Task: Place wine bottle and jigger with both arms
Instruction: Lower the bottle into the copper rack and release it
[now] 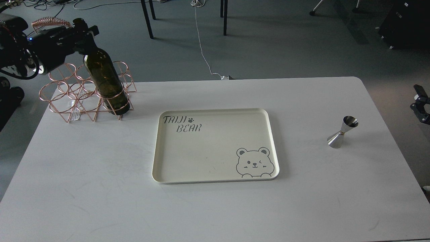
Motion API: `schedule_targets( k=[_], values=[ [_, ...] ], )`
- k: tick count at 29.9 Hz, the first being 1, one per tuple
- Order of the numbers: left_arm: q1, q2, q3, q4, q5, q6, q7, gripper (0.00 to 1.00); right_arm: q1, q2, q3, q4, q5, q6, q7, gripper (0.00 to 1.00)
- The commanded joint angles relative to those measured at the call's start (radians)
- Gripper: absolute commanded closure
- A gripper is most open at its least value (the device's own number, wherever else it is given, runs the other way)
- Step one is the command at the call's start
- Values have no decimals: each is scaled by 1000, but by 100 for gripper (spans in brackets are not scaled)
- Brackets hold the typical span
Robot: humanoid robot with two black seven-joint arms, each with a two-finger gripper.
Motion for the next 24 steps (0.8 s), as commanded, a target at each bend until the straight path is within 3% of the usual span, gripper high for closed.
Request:
schedule_targets(
  k=[1, 8, 13, 16, 20, 24],
  values=[
    [2, 0, 0, 0, 0, 0, 0, 64, -2, 0, 0, 0, 0, 0, 0, 2],
    [2, -3, -1, 0, 0, 0, 0, 53, -4, 0, 0, 1, 0, 0, 0, 2],
    [2, -2, -3, -2, 0, 2, 0, 37, -2, 0, 0, 1, 0, 0, 0, 2],
    [-1, 3, -10, -11, -2, 23, 0, 19, -4, 0, 0, 1, 0, 0, 0, 2],
    [-32, 29, -24, -43, -14, 41, 0, 6, -4, -2, 0, 5, -2, 8, 0, 2],
    [-139, 92, -24, -118, -95, 29, 0, 3, -5, -2, 2, 8, -3, 12, 0, 2]
  ],
)
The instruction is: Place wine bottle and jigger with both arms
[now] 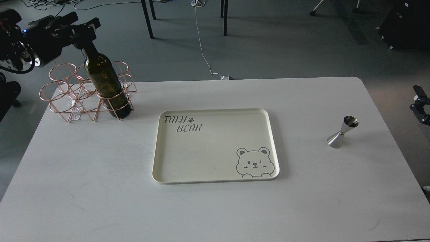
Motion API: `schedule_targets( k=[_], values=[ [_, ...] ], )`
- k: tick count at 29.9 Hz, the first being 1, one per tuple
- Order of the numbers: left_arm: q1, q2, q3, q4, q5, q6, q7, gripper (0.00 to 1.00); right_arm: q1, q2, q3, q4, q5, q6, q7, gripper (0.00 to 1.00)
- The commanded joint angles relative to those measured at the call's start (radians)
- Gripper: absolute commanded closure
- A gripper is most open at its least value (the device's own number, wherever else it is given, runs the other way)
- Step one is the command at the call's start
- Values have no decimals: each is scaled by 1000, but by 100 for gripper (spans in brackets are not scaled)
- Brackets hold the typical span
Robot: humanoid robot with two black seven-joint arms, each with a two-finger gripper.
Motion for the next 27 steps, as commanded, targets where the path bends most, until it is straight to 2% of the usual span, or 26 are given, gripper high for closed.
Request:
schedule_targets(
  k=[1, 4, 7, 12, 15, 20, 25, 27],
  values=[
    [-102, 43, -1, -62, -111, -12, 0, 3, -1, -1, 2, 1, -1, 4, 0, 2],
    [-171, 67, 1, -138, -353, -56, 0, 2, -1, 0, 0, -1, -3, 5, 0, 2],
    [-176, 81, 5, -254, -692, -122, 0, 2, 2, 11, 0, -5, -3, 5, 0, 1],
    [-88, 61, 7, -353, -1165, -102, 0, 2, 17, 72, 15, -8, -3, -6, 0, 1],
    [-27, 43, -1, -396, -1230, -98, 0, 2, 66, 74, 5, -13, -4, -6, 0, 1],
    [90, -6, -6, -505, -1236, -9, 0, 2, 187, 112, -37, -13, -4, -6, 0, 1],
    [254, -132, -123, -593, -1238, -25, 1, 2, 257, 158, -43, -25, -4, -7, 0, 1],
    [321, -202, -185, -593, -1242, -50, 68, 2, 277, 170, -48, -51, -4, -7, 0, 1]
  ],
)
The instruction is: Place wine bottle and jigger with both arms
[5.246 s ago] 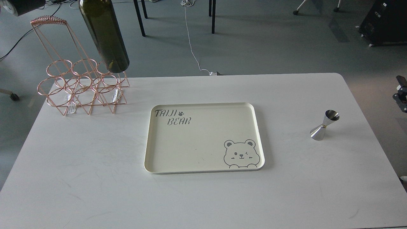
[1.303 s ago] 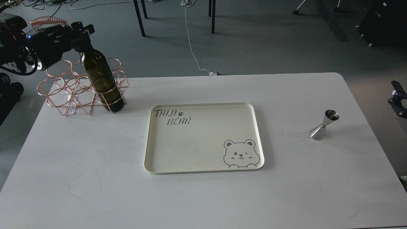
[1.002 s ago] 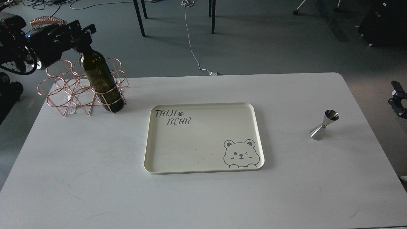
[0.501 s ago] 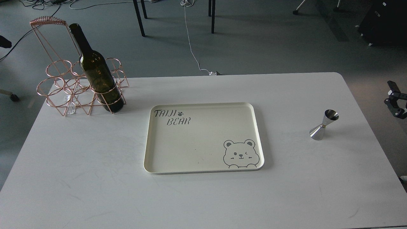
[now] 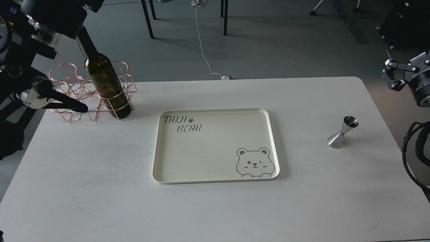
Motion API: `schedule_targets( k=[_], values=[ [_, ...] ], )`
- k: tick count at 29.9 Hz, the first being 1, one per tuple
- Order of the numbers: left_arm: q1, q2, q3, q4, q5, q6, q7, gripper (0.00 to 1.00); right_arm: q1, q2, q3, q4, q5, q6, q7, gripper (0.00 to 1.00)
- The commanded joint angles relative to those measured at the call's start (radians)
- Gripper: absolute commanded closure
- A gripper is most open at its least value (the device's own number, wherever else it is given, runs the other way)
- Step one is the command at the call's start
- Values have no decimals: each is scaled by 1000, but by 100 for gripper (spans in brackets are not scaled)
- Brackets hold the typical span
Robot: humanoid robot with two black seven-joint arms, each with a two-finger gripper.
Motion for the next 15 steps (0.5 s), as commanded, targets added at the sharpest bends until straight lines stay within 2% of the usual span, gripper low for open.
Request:
schedule_targets(
  k=[1, 5, 9, 11, 15],
  values=[
    [126, -122, -101, -12, -12, -40, 87, 2, 37, 28, -11, -42, 1, 0, 0, 1],
    [244, -211, -141, -9, -53, -98, 165, 2, 50, 54, -33, -68, 1, 0, 0, 1],
    [339, -282, -216, -2, -114, -171, 285, 2, 48, 59, -66, -62, 1, 1, 0, 1],
    [364, -302, -232, 1, -139, -173, 302, 2, 48, 72, -72, -61, 1, 3, 0, 1],
    [402, -319, -232, 22, -148, -175, 302, 2, 38, 112, -79, -61, -1, 3, 0, 1]
  ],
)
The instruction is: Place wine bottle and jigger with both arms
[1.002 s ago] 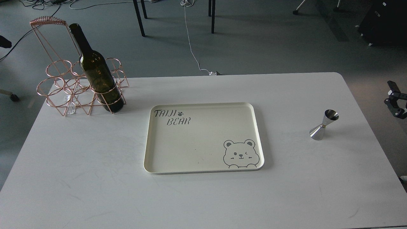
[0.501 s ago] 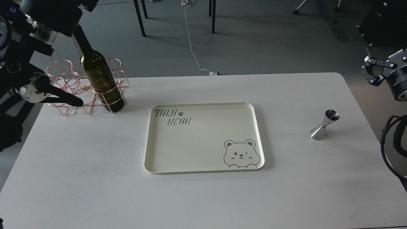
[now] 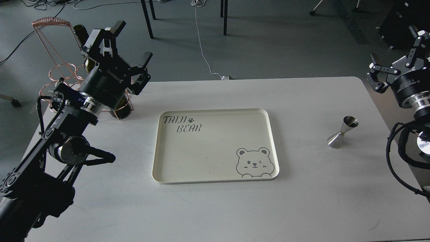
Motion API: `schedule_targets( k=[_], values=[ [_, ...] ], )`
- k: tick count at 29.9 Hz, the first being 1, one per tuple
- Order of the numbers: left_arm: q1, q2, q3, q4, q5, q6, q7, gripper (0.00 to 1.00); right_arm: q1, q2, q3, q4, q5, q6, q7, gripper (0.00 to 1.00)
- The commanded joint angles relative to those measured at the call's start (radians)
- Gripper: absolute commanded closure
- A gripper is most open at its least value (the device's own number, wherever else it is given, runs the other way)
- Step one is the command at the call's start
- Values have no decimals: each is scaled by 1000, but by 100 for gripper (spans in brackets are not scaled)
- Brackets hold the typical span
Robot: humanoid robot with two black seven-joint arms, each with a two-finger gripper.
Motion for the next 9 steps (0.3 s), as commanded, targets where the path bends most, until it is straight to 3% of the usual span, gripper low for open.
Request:
schedule_targets(
  k=[1, 9],
  values=[
    [36, -19, -2, 15, -6, -2, 3, 2, -8, 34, -14, 0, -3, 0, 0, 1],
    [39, -14, -5, 26, -6, -1, 2, 2, -8, 45, -46, 6, -2, 11, 0, 1]
  ],
)
